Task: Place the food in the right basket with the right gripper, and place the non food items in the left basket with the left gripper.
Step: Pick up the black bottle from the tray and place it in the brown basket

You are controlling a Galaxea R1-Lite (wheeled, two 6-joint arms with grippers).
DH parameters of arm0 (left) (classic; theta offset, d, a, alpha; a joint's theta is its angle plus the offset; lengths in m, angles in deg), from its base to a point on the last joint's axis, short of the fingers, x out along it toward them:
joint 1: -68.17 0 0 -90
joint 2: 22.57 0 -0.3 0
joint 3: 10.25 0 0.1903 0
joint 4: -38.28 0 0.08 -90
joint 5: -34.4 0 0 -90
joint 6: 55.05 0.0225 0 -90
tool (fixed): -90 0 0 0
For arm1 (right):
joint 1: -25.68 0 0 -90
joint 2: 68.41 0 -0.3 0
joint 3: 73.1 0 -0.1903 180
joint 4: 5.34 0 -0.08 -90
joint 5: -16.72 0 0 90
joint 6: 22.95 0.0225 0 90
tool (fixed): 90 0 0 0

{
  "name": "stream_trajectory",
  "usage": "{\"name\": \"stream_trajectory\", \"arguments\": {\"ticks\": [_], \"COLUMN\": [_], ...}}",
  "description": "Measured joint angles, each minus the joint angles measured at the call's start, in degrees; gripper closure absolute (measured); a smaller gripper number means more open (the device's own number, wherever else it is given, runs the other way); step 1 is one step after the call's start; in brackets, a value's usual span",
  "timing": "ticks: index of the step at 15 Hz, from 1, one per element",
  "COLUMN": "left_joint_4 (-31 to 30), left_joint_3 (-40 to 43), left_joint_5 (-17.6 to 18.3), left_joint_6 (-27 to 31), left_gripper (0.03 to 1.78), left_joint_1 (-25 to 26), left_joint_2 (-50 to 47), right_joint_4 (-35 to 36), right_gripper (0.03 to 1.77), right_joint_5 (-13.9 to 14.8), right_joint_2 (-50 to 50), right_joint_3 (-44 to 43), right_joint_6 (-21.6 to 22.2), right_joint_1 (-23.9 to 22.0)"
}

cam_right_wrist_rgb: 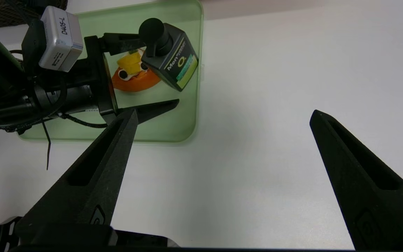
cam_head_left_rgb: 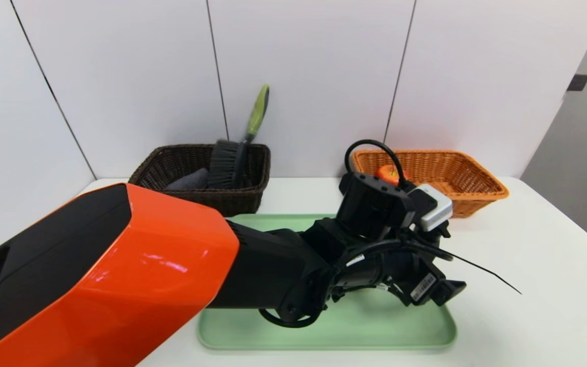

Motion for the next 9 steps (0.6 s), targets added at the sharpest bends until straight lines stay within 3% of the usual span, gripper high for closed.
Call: {"name": "stream_trajectory", "arguments": {"ticks": [9], "left_joint_4": [0.28], "left_joint_3": [-4.25], "left_joint_5": [-0.17], "left_joint_6": [-0.02], "left_gripper": [0.12], "left_joint_1": [2.71], "left_joint_2": [3.52], "right_joint_4": [0.02], "right_gripper": [0.1], "right_joint_5": [-0.02], "right_joint_2": [-0.48], "right_joint_3": [0.88], "right_joint_6": [0.0], "right_joint_1": [0.0]}}
